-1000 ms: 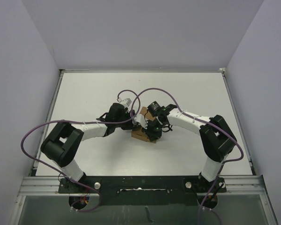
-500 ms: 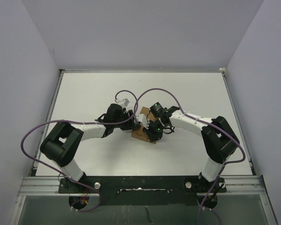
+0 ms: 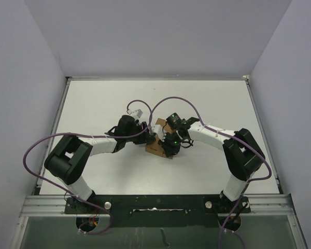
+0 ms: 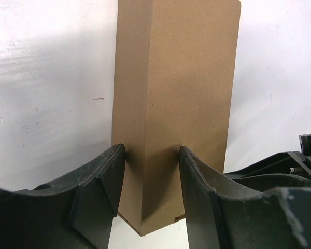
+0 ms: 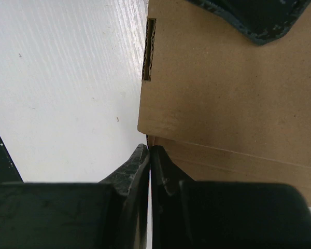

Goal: Fold the paper box

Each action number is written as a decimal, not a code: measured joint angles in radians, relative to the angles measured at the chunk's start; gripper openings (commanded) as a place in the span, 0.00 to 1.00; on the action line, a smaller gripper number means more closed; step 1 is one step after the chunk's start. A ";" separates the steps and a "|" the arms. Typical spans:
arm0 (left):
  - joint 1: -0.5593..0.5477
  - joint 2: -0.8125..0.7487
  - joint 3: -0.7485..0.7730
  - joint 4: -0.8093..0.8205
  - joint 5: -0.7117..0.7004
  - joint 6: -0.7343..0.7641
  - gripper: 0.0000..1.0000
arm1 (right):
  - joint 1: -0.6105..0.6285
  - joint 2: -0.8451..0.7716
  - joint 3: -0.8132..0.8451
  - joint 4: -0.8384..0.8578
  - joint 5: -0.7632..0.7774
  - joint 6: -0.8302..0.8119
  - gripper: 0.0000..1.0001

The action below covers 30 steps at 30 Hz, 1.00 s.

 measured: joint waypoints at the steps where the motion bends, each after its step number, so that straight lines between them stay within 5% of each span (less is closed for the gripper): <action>1: 0.000 0.000 -0.002 0.003 0.000 -0.002 0.43 | -0.003 0.000 0.000 0.000 0.000 0.004 0.00; 30: 0.012 0.005 -0.006 0.014 0.029 -0.006 0.42 | -0.014 -0.022 -0.046 0.046 -0.036 0.046 0.00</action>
